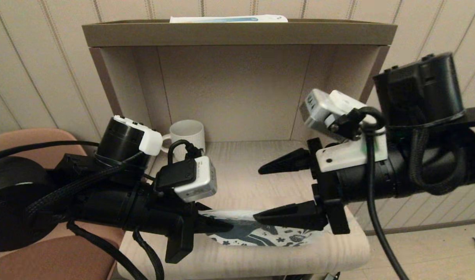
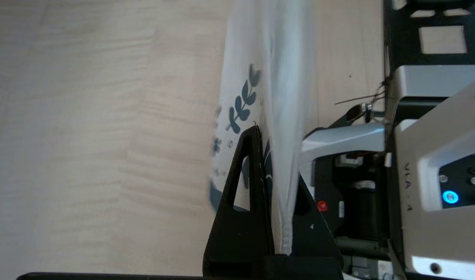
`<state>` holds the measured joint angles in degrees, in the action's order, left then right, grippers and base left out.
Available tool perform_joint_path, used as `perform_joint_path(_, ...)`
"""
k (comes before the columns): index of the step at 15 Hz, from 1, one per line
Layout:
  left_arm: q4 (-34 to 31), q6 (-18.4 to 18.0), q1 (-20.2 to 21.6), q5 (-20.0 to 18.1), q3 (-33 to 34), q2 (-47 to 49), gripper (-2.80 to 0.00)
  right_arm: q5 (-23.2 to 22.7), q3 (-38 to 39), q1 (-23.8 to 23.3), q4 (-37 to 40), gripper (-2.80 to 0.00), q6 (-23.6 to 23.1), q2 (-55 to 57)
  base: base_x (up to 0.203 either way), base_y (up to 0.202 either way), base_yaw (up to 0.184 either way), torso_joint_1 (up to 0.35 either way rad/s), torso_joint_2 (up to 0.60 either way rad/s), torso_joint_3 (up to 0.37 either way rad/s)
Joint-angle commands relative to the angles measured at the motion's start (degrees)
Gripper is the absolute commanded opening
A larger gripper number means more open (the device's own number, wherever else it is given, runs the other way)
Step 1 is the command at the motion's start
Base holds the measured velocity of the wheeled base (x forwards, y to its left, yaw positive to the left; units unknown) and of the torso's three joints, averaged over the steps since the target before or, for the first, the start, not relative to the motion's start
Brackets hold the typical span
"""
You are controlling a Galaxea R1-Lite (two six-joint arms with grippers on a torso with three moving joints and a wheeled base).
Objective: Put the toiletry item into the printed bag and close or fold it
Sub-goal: Place the toothpaste in the storage bag, then hand it to the other hand
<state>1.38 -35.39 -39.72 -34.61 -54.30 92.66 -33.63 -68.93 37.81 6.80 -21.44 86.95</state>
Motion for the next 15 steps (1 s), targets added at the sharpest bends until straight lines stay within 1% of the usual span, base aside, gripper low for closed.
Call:
perform_joint_path(1,0.0,-0.1,0.6,-1.3,-0.2,0.2,-2.8,-0.3,-0.2,-1.6,0.1,0.0,-0.1,-2.7,0.0,0.0,0.0,0.0,0.0,0.0)
perform_joint_path(3,-0.1,0.4,1.5,-2.0,-0.5,0.3,-2.8,-0.5,1.3,-4.0,0.2,0.0,0.0,-3.7,0.0,0.0,0.0,0.0,0.0,0.0)
perform_joint_path(5,0.0,1.9,2.5,-2.4,-0.8,0.2,-2.8,-1.7,3.9,-8.3,0.1,0.0,0.4,-5.2,0.0,0.0,0.0,0.0,0.0,0.0)
perform_joint_path(7,-0.1,2.5,3.6,-3.5,-1.0,-0.2,-2.8,-5.9,6.1,-11.4,0.2,0.0,0.6,-7.2,0.0,0.0,0.0,0.0,0.0,0.0)
perform_joint_path(9,-0.1,2.5,6.1,-4.6,-0.9,-0.4,-2.8,-8.9,7.5,-15.3,0.3,0.0,0.6,-9.4,0.0,0.0,0.0,0.0,0.0,0.0)
perform_joint_path(11,-0.1,2.8,7.9,-6.7,-0.9,-0.5,-2.8,-11.0,9.5,-17.0,0.3,0.0,0.7,-10.8,0.0,0.0,0.0,0.0,0.0,0.0)
perform_joint_path(13,-0.1,4.0,9.4,-7.5,-1.0,-0.5,-2.8,-12.6,11.4,-17.1,0.3,0.0,0.7,-11.3,0.0,0.0,0.0,0.0,0.0,0.0)
perform_joint_path(15,-0.1,4.5,10.6,-9.7,-0.9,-0.2,-2.8,-14.7,12.8,-18.1,0.3,0.0,0.6,-11.2,0.0,0.0,0.0,0.0,0.0,0.0)
